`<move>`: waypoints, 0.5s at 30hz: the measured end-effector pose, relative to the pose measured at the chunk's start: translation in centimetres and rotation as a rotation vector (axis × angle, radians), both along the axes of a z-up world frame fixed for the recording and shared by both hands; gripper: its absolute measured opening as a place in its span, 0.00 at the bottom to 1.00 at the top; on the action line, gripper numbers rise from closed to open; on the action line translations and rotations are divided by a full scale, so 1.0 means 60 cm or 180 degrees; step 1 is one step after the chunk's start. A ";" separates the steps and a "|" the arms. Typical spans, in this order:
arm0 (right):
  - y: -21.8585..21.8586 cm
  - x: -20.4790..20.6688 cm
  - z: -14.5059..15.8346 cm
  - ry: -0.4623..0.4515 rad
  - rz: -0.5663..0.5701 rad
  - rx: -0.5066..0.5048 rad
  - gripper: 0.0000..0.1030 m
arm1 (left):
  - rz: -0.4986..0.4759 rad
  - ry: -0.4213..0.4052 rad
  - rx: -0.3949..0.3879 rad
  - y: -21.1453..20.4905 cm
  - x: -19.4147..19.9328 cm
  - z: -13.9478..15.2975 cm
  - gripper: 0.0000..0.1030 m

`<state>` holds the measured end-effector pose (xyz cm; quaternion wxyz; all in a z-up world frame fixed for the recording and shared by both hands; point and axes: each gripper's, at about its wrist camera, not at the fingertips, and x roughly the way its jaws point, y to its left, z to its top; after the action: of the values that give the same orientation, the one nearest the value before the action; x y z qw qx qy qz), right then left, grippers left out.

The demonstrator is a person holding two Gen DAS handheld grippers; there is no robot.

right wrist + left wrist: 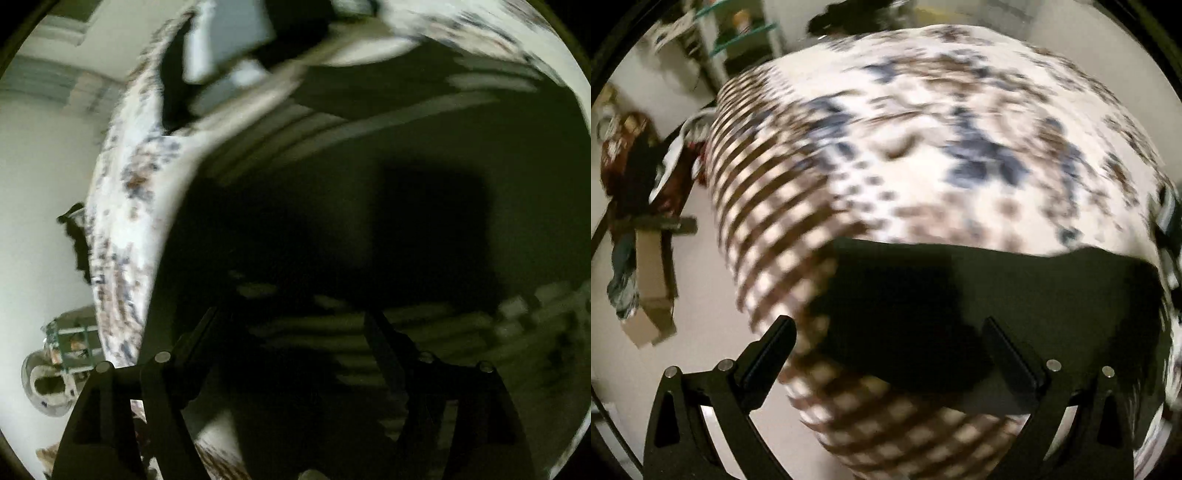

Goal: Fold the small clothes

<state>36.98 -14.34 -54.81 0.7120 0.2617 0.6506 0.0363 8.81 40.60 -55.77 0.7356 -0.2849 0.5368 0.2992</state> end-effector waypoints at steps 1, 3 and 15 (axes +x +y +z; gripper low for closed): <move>-0.018 -0.031 -0.010 0.0064 -0.0079 -0.0051 0.77 | 0.0053 0.0015 -0.0023 0.012 -0.005 -0.010 1.00; -0.042 -0.052 -0.025 0.0186 -0.0158 -0.0085 0.77 | 0.0202 0.0069 -0.0057 0.036 -0.017 -0.033 1.00; 0.076 -0.071 -0.093 0.0398 0.0369 -0.0241 0.77 | -0.0051 -0.0290 -0.0101 0.021 0.020 -0.034 0.05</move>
<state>32.73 -9.76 -60.38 0.6761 0.1982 0.7087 0.0365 10.02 41.85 -57.83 0.7570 -0.3056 0.5097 0.2715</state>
